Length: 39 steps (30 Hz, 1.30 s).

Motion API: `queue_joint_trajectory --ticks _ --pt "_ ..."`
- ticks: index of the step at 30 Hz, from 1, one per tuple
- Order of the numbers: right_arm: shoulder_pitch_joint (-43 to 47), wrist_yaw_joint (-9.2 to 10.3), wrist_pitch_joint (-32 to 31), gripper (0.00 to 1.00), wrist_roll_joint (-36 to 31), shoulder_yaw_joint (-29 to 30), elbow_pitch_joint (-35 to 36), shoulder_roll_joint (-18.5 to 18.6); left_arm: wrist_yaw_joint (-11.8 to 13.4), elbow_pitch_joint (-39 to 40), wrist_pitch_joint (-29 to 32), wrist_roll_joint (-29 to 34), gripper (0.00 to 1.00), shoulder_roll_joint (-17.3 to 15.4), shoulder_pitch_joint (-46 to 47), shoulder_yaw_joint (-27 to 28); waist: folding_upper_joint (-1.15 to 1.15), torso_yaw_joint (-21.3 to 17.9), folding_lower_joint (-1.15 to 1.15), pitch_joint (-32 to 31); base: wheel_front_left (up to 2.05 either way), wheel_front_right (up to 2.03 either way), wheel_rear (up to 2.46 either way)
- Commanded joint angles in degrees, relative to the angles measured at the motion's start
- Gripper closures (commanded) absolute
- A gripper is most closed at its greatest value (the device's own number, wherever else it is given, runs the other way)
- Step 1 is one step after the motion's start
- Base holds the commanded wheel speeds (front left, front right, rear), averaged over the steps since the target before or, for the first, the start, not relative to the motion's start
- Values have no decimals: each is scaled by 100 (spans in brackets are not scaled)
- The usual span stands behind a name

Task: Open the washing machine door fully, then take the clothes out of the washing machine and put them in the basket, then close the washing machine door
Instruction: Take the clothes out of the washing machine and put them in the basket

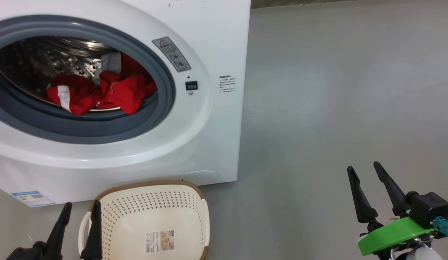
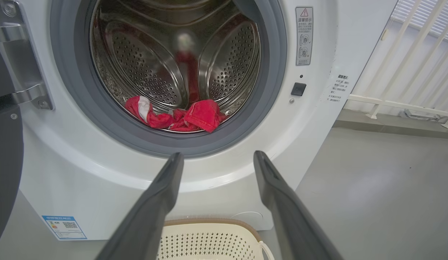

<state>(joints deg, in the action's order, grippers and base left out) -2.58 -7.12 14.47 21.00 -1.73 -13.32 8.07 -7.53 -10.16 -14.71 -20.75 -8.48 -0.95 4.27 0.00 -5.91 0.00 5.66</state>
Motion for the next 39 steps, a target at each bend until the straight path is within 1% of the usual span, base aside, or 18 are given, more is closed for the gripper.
queue_joint_trajectory --ticks 1,15,19,26,30,33,37,38,39 --pt "-138 -36 52 0 -25 -144 122 61 4 84 -29 49 0 -127 191 210 0 -1 0 -1 0 0 0" --pt "-123 -36 52 0 -23 -179 133 75 4 -35 -29 102 0 -109 248 181 0 -8 0 26 0 0 0" --pt "-171 -36 52 0 -23 -183 144 52 4 -258 -29 155 0 -201 521 15 0 -17 0 152 0 0 0" --pt "-334 -36 52 0 -51 -220 185 -75 4 -924 -29 88 0 -404 1637 -232 0 -93 0 552 0 0 0" --pt "-471 -36 52 0 -59 -263 201 -157 4 -1569 -29 39 0 -595 2446 -445 0 -192 0 838 0 0 0" --pt "-592 -36 52 0 -67 -288 223 -219 4 -2128 -11 -117 0 -715 3107 -593 0 -282 0 1076 0 0 0" --pt "-761 -36 52 0 -87 -340 268 -311 4 -2783 143 -258 0 -918 3931 -806 0 -410 0 1427 0 0 0" --pt "-761 -36 52 0 -87 -340 268 -311 4 -2783 143 -258 0 -918 3931 -806 0 -410 0 1427 0 0 0" --pt "-812 -36 52 0 -91 -357 277 -332 4 -2933 174 -295 0 -969 4124 -853 0 -443 0 1516 0 0 0"
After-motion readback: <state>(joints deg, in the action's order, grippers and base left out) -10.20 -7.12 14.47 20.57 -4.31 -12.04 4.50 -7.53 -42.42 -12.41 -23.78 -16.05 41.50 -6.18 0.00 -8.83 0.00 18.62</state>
